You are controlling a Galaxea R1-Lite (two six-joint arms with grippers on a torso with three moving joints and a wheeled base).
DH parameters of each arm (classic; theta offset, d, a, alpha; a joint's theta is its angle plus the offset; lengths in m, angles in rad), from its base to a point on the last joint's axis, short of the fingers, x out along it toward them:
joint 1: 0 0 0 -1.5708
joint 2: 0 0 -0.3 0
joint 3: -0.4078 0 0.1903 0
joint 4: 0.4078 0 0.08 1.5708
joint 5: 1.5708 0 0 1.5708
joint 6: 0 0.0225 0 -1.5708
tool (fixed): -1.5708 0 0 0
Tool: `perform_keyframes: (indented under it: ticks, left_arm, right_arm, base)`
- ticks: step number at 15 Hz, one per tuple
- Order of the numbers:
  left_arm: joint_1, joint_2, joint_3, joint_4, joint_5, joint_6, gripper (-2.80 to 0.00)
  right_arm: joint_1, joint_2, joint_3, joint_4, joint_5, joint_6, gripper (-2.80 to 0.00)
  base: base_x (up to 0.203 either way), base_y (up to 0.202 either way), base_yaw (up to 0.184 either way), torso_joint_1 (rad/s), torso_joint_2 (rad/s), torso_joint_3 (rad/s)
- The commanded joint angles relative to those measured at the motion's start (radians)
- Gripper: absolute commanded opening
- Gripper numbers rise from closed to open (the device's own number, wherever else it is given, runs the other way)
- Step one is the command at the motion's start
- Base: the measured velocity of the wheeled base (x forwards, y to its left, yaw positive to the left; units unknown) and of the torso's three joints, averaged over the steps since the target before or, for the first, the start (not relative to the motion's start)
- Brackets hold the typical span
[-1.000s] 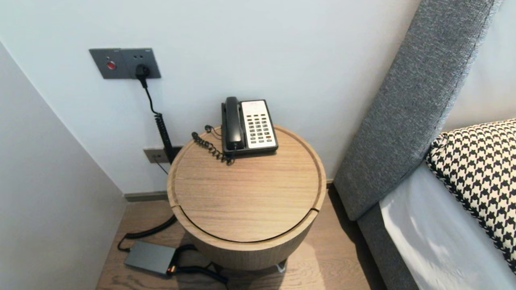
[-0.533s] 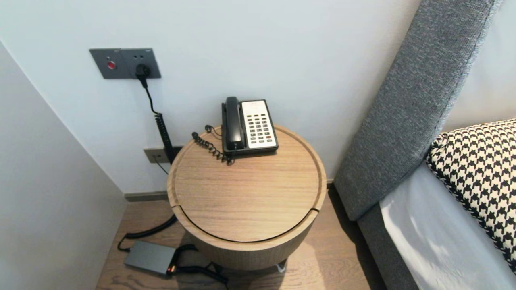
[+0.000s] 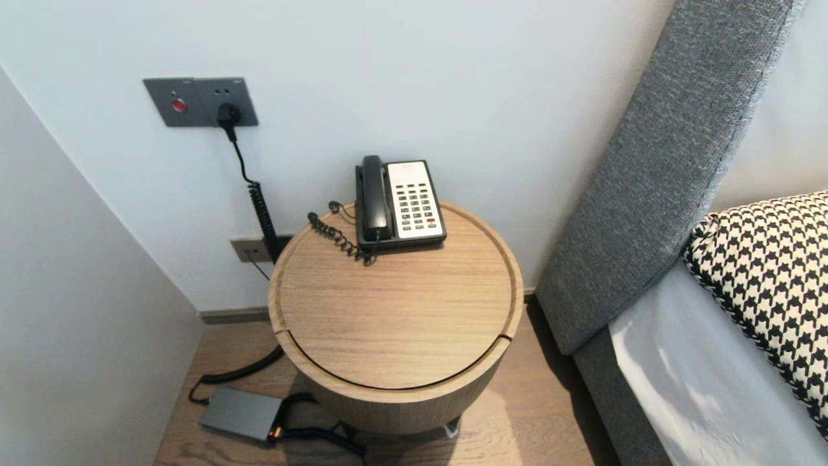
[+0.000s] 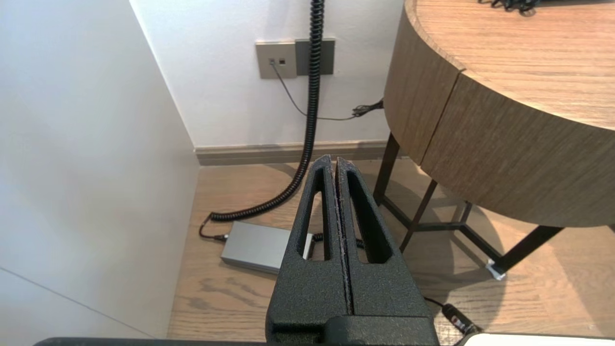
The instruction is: Open the nightstand drawer
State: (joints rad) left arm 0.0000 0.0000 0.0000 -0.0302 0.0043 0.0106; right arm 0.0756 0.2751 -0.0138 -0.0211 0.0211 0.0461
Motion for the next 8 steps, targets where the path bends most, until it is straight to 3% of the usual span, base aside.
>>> perform_keyframes:
  ticks: [1,6,8]
  left_arm:
    - [0.000,-0.002,0.012,0.000,-0.001,0.000,-2.80]
    - [0.000,-0.002,0.012,0.000,-0.001,0.000,-2.80]
    - [0.000,-0.002,0.012,0.000,0.000,0.000,-2.80]
  right_arm:
    - [0.024,0.004,0.030,-0.032,-0.022,0.000,-2.80]
    - [0.017,0.005,0.040,-0.040,-0.053,0.008,-2.80]
    - [-0.065,-0.022,0.040,-0.042,-0.053,-0.001,-2.80]
  base:
    - [0.000,0.000,0.000,0.000,0.00,0.000]
    - [0.000,0.000,0.000,0.000,0.00,0.000]
    - [0.000,0.000,0.000,0.000,0.00,0.000]
